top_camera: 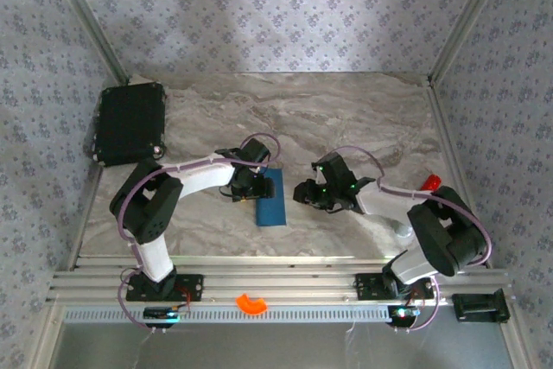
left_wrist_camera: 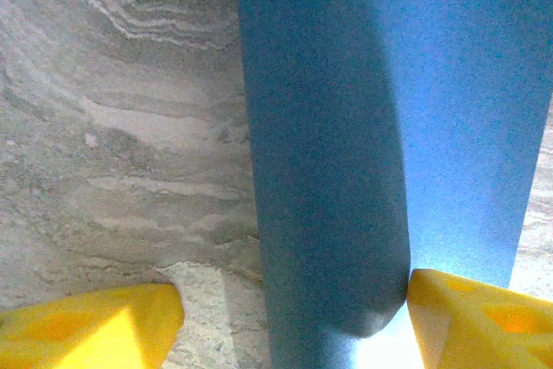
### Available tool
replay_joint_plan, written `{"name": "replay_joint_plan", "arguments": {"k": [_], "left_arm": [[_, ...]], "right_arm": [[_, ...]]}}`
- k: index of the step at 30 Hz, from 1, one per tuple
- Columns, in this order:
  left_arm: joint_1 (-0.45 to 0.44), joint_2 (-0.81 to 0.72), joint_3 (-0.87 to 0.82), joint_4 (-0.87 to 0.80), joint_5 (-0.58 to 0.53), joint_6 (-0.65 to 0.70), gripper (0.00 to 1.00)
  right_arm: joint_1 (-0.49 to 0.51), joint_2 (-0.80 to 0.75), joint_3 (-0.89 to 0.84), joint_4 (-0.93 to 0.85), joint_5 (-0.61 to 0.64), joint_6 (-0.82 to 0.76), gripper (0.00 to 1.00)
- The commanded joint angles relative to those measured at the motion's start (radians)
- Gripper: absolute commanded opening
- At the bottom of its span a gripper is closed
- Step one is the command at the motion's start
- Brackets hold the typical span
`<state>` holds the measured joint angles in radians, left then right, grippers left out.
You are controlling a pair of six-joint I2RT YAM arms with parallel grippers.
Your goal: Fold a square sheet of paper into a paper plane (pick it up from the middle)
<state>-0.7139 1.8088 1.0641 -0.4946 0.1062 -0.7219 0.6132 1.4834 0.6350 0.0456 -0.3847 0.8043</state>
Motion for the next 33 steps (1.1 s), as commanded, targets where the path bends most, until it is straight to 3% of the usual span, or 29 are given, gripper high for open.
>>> {"name": "replay_joint_plan", "arguments": {"k": [1,11,23,26,33], "left_arm": [[-0.004,0.146,-0.067,0.128,0.011,0.032,0.74],[-0.004,0.153,-0.062,0.134,0.012,0.031,0.74],[-0.005,0.15,-0.059,0.134,0.003,0.029,0.74],[-0.005,0.153,-0.055,0.131,0.004,0.028,0.74],[-0.005,0.151,-0.062,0.138,0.004,0.025,0.73]], "right_arm": [[0.016,0.024,0.039,0.006,-0.014,0.017,0.33],[0.033,0.091,0.087,0.007,-0.015,0.029,0.23],[0.031,0.109,0.113,-0.027,0.022,0.042,0.23],[0.028,0.095,0.112,-0.05,0.065,0.054,0.15],[-0.001,-0.021,0.052,-0.082,0.186,0.086,0.12]]}}
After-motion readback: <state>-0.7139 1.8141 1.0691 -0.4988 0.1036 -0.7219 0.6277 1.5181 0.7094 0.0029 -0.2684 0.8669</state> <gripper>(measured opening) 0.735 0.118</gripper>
